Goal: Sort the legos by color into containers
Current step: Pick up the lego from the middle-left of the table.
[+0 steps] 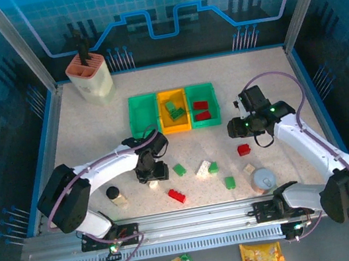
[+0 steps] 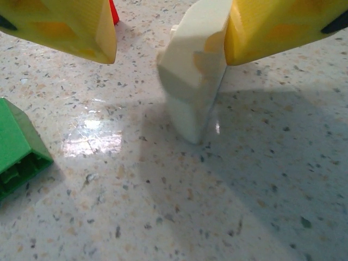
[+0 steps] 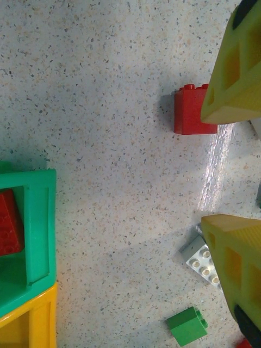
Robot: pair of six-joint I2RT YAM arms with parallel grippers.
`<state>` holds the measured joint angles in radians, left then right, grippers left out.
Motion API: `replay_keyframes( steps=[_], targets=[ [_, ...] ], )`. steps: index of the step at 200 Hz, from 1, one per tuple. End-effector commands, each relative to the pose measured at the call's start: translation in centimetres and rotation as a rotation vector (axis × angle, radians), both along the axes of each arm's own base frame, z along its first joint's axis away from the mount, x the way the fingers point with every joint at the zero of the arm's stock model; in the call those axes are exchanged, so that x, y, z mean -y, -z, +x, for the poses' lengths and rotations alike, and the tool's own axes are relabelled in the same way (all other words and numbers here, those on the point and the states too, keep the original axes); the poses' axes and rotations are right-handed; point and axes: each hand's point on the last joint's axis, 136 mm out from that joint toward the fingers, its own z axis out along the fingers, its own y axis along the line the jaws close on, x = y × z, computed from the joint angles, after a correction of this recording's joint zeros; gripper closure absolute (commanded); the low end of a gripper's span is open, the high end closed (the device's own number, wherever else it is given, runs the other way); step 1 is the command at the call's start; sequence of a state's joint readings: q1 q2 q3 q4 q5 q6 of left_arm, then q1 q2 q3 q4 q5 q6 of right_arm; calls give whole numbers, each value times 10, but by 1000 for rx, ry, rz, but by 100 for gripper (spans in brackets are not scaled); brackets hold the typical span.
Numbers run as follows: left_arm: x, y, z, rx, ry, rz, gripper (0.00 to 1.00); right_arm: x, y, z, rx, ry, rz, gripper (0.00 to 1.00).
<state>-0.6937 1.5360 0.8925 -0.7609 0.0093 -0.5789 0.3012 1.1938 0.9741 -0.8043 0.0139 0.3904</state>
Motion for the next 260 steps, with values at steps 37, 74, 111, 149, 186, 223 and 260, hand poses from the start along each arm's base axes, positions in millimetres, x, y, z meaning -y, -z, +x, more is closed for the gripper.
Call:
replay_keyframes(
  steps=[37, 74, 111, 149, 186, 223, 260],
  targets=[
    [1, 9, -11, -9, -36, 40, 55, -5, 3, -13, -27, -37, 4, 52],
    [-8, 17, -11, -15, -67, 95, 59, -5, 3, -13, -29, -38, 0, 52],
    [-5, 24, -14, -36, -80, 93, 61, -6, 4, -13, -32, -40, -2, 52],
    [-5, 26, -15, -36, -76, 102, 66, -7, 4, -13, -34, -43, -2, 53],
    [-3, 20, -10, -11, -70, 98, 68, -5, 4, -14, -31, -41, -8, 54],
    [0, 8, -2, 40, -66, 78, 69, -4, 3, -14, -34, -41, -16, 54],
    [0, -4, 5, 80, -65, 71, 71, -1, 1, -15, -30, -37, -29, 55]
  ],
)
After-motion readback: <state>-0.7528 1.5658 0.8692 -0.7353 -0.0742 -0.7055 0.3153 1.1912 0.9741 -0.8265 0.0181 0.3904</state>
